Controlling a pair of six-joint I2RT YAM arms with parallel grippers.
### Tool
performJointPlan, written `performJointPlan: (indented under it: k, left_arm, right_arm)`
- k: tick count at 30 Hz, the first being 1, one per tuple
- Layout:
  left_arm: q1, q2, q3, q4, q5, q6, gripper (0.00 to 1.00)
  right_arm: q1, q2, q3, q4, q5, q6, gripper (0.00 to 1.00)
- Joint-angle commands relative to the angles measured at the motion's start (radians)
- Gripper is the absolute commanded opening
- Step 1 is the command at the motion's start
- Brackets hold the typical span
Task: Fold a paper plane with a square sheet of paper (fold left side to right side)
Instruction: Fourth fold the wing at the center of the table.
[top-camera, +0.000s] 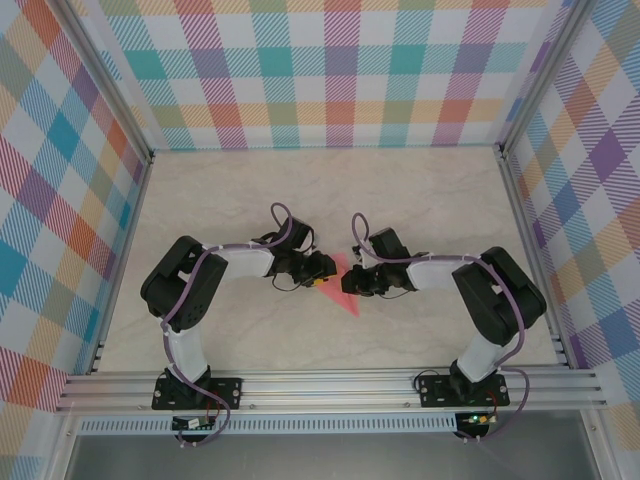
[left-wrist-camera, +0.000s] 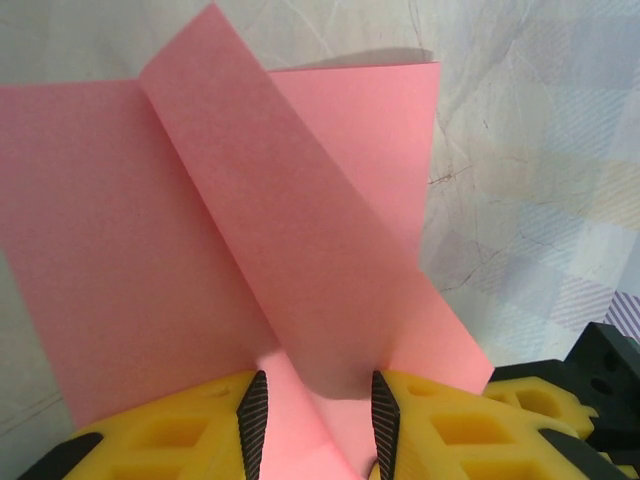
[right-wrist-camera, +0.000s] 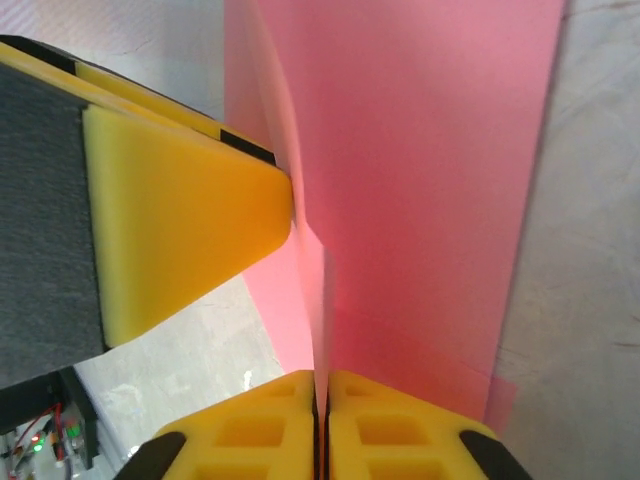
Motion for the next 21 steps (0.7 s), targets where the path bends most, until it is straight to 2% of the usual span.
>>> performJointPlan:
  k: [1, 21]
  left_arm:
    - [-0.015, -0.007, 0.002, -0.047, -0.020, 0.022, 0.36]
    - [-0.015, -0.009, 0.000, -0.054, -0.029, 0.024, 0.36]
  right_arm:
    - [-0.004, 0.027, 0.027, 0.038, -0.072, 0.000, 0.06]
    - [-0.060, 0.036, 0.001, 0.039, -0.112, -0.022, 0.06]
